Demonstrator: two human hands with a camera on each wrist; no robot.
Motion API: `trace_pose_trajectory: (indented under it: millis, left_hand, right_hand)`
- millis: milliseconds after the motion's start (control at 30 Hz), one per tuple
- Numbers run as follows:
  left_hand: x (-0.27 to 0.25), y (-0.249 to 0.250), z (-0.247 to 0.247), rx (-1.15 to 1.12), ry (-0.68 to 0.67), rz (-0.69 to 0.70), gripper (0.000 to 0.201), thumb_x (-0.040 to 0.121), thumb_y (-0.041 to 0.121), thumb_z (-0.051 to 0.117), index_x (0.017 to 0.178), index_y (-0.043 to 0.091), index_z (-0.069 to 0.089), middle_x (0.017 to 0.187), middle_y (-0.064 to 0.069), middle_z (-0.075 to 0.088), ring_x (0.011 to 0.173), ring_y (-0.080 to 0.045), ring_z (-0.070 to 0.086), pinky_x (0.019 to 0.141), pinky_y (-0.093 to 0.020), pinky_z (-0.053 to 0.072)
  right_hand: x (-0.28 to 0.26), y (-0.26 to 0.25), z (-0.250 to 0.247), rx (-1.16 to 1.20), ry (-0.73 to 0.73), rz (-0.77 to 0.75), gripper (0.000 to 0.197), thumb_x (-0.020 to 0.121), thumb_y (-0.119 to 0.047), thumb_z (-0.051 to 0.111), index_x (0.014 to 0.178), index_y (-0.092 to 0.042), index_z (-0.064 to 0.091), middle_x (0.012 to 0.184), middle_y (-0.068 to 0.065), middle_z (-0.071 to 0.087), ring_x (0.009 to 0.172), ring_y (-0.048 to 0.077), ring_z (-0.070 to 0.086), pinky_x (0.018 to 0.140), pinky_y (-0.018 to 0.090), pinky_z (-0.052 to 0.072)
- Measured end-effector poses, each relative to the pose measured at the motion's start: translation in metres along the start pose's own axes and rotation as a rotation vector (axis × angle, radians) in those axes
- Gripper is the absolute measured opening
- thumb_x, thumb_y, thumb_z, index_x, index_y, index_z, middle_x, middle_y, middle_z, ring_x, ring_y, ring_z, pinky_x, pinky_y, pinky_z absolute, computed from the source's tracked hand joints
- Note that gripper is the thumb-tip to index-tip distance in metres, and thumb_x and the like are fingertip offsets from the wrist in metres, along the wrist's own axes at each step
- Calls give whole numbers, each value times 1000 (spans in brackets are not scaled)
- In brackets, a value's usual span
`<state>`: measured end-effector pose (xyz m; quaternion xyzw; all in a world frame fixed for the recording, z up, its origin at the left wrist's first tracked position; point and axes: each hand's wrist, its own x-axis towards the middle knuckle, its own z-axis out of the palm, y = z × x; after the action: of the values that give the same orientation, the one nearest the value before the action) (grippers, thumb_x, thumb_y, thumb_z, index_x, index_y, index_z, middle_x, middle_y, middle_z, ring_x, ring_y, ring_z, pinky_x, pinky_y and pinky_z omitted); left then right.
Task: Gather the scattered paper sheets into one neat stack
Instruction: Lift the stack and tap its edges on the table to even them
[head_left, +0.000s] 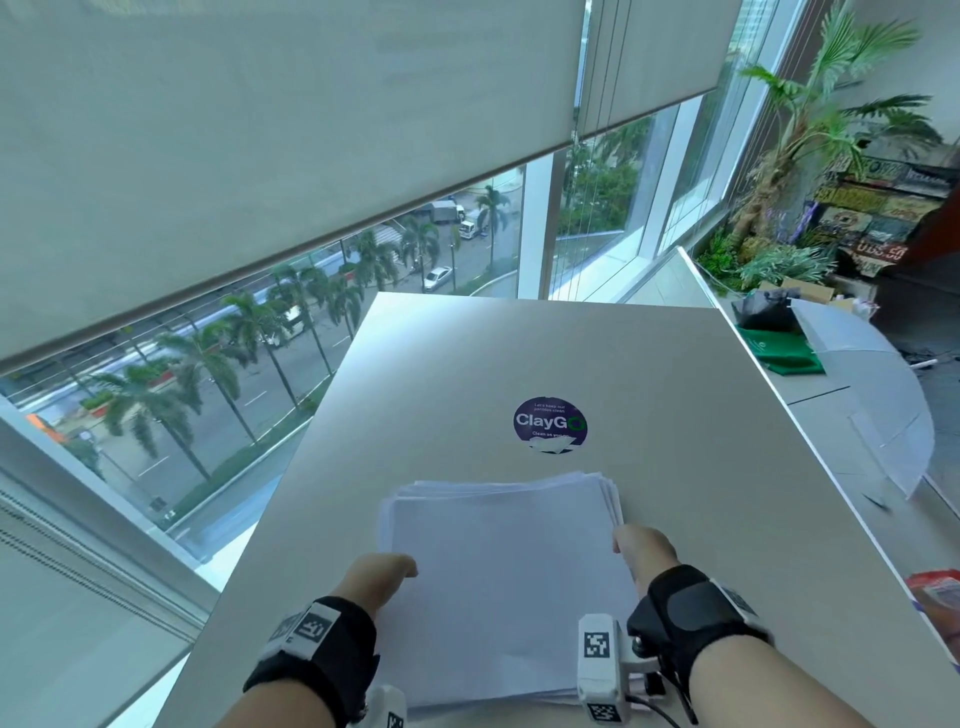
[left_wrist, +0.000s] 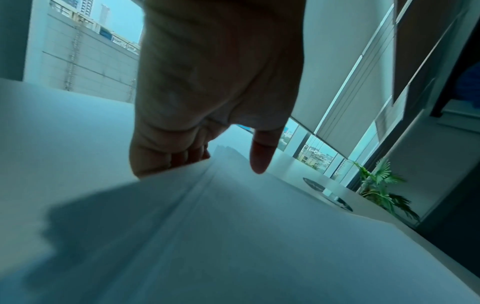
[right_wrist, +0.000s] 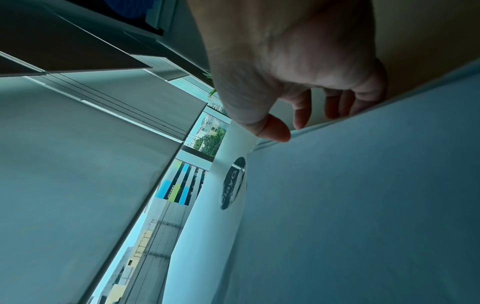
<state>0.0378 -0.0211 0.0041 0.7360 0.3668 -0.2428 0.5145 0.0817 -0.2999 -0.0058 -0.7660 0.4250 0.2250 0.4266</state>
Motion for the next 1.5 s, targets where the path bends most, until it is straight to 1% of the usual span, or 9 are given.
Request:
trace_pose_trajectory:
  millis: [133, 300, 433, 633, 900, 1067, 1167, 1367, 1500]
  left_hand:
    - [1, -8, -1, -24, -34, -18, 50, 76, 14, 61, 121, -5, 53, 122, -21, 58, 109, -36, 57, 97, -41, 45]
    - [-1, -7, 2, -16, 12, -4, 44, 83, 10, 58, 123, -7, 51, 121, -22, 54, 114, -39, 54, 93, -41, 44]
    - [-3, -4, 8, 59, 36, 87, 67, 60, 30, 65, 121, 3, 57, 131, -19, 51, 121, -36, 47, 104, -42, 39]
    - [-6, -3, 3, -28, -47, 94, 38, 80, 11, 62, 115, -1, 56, 117, -16, 54, 108, -32, 53, 93, -38, 42]
    - [-26, -5, 0, -227, -331, 185, 44, 57, 11, 62, 101, 13, 59, 95, -15, 63, 86, -30, 60, 81, -39, 48]
    - [-20, -7, -5, -242, -399, 265, 67, 51, 13, 71, 117, 15, 56, 111, -18, 65, 100, -32, 60, 92, -48, 47]
    - [-18, -9, -5, -230, -370, 256, 61, 55, 6, 65, 115, 11, 54, 114, -22, 63, 102, -35, 60, 95, -50, 46]
    - [-10, -21, -2, -176, -222, 138, 59, 58, -4, 56, 116, -12, 55, 116, -31, 61, 102, -43, 60, 98, -54, 46]
    - [-19, -10, -6, -370, -296, 260, 60, 55, -2, 56, 115, -6, 55, 109, -28, 66, 90, -39, 65, 81, -47, 55]
  right_hand:
    - [-2, 3, -2, -17, 4, -28, 10, 83, -7, 47, 87, 2, 49, 71, 11, 47, 81, 29, 49, 75, 31, 39]
    - [-9, 4, -1, -63, -62, 6, 35, 90, -6, 48, 122, 7, 50, 128, 22, 53, 113, 33, 52, 90, 36, 43]
    - [-16, 4, 2, -95, -95, 9, 48, 89, -11, 50, 134, 5, 42, 138, 22, 45, 125, 34, 45, 95, 35, 41]
    - [-19, 3, -1, -95, -88, -61, 47, 82, -16, 54, 126, 1, 49, 131, 19, 51, 120, 34, 47, 104, 39, 41]
    - [-26, 9, -17, -96, -195, -95, 16, 90, -6, 48, 104, 0, 52, 140, 22, 41, 125, 33, 43, 105, 37, 34]
    - [-18, 28, -25, -42, -295, -169, 20, 89, -1, 52, 107, 4, 59, 105, 14, 50, 101, 28, 49, 100, 39, 39]
    - [-10, 37, -20, 27, -298, -174, 7, 87, 7, 51, 90, 2, 56, 82, 14, 57, 74, 27, 54, 74, 37, 49]
    - [-11, 27, -17, 36, -300, -225, 18, 84, 9, 53, 101, 7, 57, 106, 26, 60, 106, 42, 58, 100, 53, 43]
    - [-31, 5, -23, 167, -355, -354, 25, 86, 14, 46, 105, -1, 54, 98, 22, 61, 91, 36, 58, 79, 44, 49]
